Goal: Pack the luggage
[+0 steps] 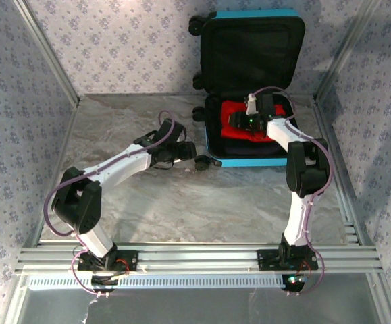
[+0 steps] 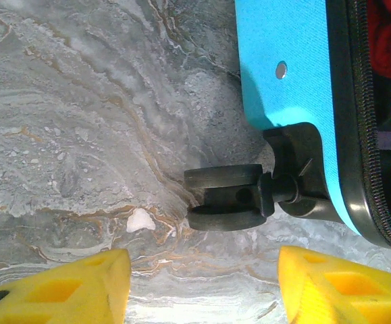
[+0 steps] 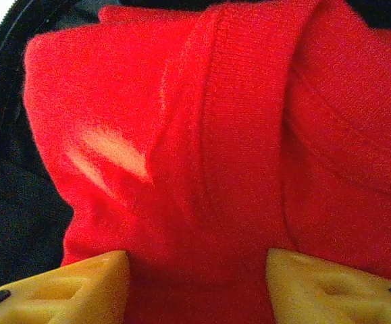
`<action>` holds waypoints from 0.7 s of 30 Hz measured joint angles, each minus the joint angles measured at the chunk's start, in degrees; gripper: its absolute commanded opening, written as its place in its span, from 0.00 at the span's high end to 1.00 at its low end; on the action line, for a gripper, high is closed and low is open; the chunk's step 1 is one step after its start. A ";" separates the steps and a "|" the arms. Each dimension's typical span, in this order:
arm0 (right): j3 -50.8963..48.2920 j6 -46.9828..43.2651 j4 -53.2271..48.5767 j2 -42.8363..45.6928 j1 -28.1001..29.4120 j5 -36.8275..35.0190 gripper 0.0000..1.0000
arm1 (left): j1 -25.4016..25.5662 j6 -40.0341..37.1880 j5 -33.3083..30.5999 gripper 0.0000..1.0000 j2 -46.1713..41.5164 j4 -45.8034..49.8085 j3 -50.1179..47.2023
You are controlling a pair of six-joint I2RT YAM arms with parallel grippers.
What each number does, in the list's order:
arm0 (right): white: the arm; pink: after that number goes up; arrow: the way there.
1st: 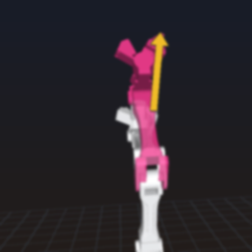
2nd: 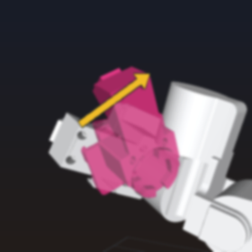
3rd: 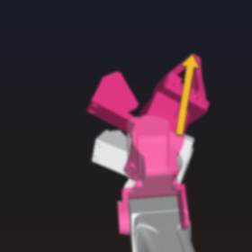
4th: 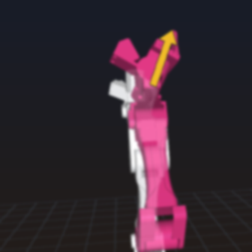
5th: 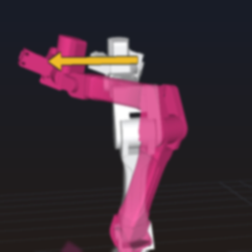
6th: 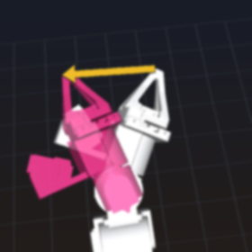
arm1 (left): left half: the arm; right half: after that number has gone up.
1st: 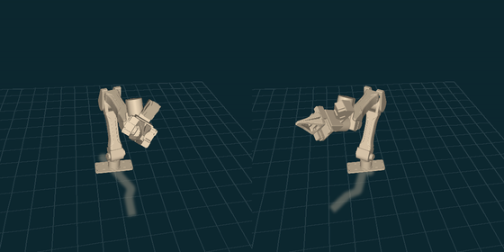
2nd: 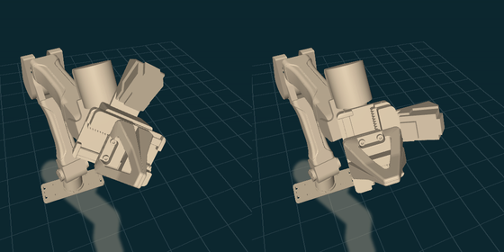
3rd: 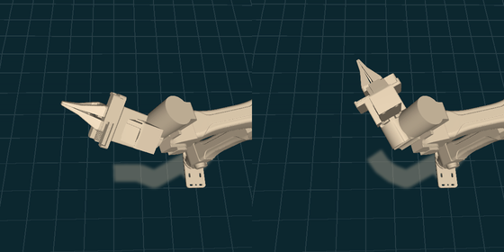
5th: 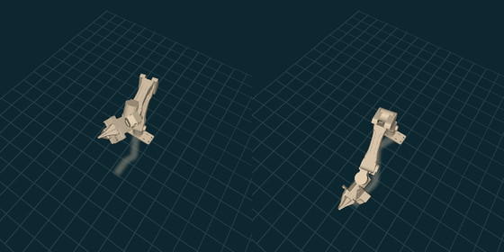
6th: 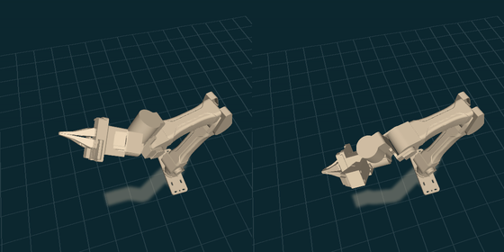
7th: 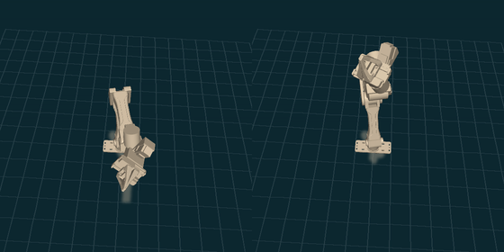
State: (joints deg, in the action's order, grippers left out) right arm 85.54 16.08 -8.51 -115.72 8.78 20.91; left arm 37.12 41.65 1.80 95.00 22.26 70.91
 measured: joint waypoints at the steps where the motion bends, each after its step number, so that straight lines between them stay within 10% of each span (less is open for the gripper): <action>1: 0.00 0.00 -0.09 0.15 0.00 -0.02 0.43 | 0.00 0.00 -0.20 0.41 -0.22 0.00 -0.17; 21: 18.80 -2.97 -8.94 8.37 -5.11 -8.96 0.42 | 0.00 0.00 -0.59 0.41 -1.73 -0.39 -2.86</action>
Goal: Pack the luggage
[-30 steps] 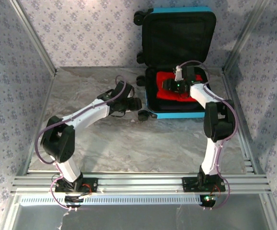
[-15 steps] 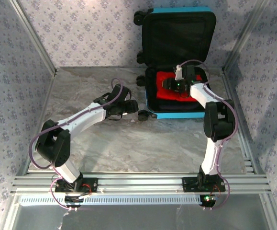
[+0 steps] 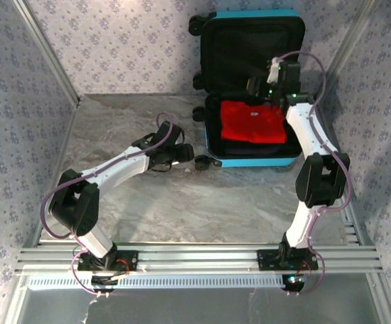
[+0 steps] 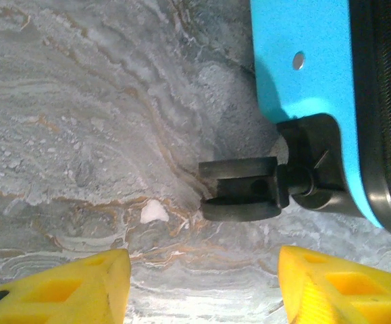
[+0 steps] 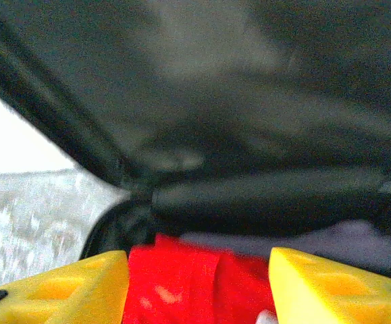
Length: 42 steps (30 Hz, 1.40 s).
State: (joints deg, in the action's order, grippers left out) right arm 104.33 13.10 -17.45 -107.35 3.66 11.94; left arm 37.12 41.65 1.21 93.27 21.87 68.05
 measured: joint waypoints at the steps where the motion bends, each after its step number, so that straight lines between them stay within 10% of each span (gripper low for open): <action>1: 2.67 0.00 -0.07 -0.55 -0.37 -1.33 0.42 | 0.02 -0.02 0.00 0.41 -0.09 0.04 -0.42; 16: 41.72 -1.27 -2.40 -25.33 -1.14 -17.05 0.38 | 1.99 -0.04 -0.02 0.41 -0.28 0.17 -3.52; 42: 50.07 -2.16 -3.30 -30.10 -8.61 -20.63 0.15 | 1.99 -1.20 0.00 0.41 1.64 1.53 -0.33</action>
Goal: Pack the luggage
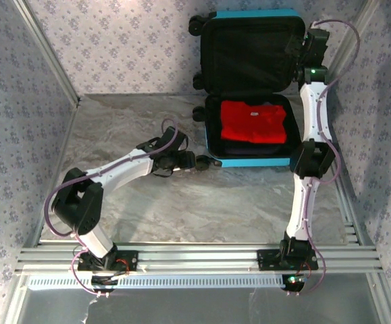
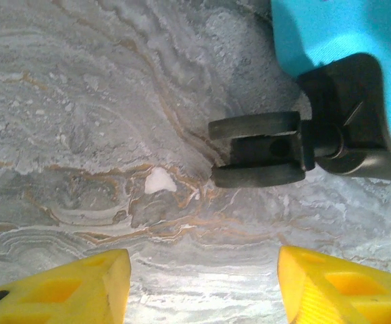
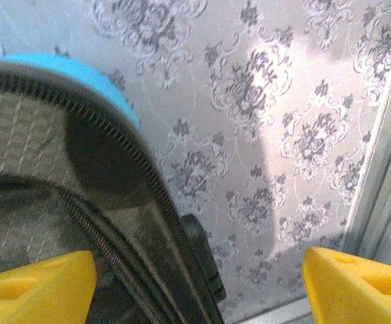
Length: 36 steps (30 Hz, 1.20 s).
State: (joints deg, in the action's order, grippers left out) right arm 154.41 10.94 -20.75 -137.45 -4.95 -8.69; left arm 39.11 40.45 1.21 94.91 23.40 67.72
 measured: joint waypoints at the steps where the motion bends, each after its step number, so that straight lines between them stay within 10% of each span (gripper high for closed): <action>1: 0.74 -0.02 0.31 -0.66 -0.28 0.83 0.14 | 0.00 -0.11 0.00 0.41 0.11 -0.07 0.42; 7: 2.32 -0.28 4.59 -4.46 -1.01 8.26 0.16 | 0.00 -0.15 0.22 0.41 0.15 0.02 0.96; 23: 3.65 -6.23 5.73 -7.52 -2.12 17.18 0.99 | -0.11 -1.07 0.44 0.42 2.62 0.68 2.45; 36: 2.47 -13.90 2.80 -5.16 1.79 15.67 1.00 | -2.45 -6.16 2.62 0.41 11.15 1.01 19.45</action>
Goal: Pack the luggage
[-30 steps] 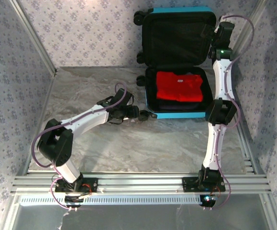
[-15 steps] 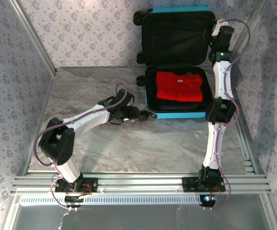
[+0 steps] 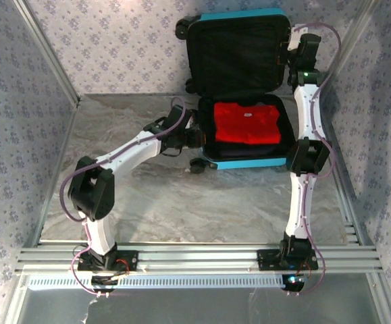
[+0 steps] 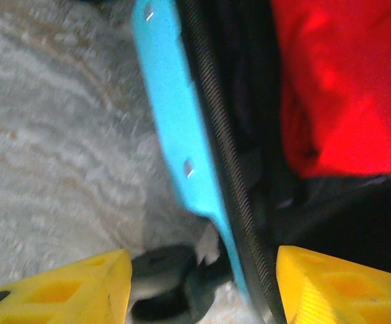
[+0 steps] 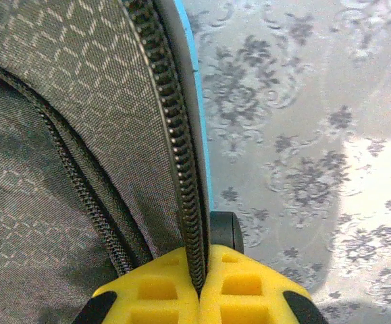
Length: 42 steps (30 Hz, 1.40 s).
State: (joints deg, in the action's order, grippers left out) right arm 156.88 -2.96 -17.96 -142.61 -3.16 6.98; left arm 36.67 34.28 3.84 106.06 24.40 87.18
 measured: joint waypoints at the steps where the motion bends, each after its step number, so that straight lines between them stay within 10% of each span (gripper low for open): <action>1: -0.02 -0.20 -0.31 0.11 0.39 -0.09 1.00 | -0.22 -0.26 0.50 0.42 1.40 -0.35 1.44; 13: -3.02 -2.29 -2.23 3.02 2.14 -0.57 1.00 | -2.16 1.42 -0.76 0.92 13.16 3.39 10.60; 19: -10.75 -3.15 -1.64 7.76 2.93 -1.22 1.00 | -4.48 2.80 -3.08 1.00 8.26 1.81 3.61; 33: -51.41 -5.09 18.01 32.30 10.25 -0.52 1.00 | -14.80 -3.21 -1.62 0.99 -0.39 -0.50 -8.02; 42: -72.83 -8.04 27.45 46.60 15.78 -3.19 1.00 | -19.58 -6.23 -0.87 0.53 -4.66 2.82 -8.17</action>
State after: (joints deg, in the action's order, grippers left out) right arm 84.05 -11.00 9.50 -96.01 12.62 3.79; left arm 17.08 28.05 2.96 101.41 27.22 79.00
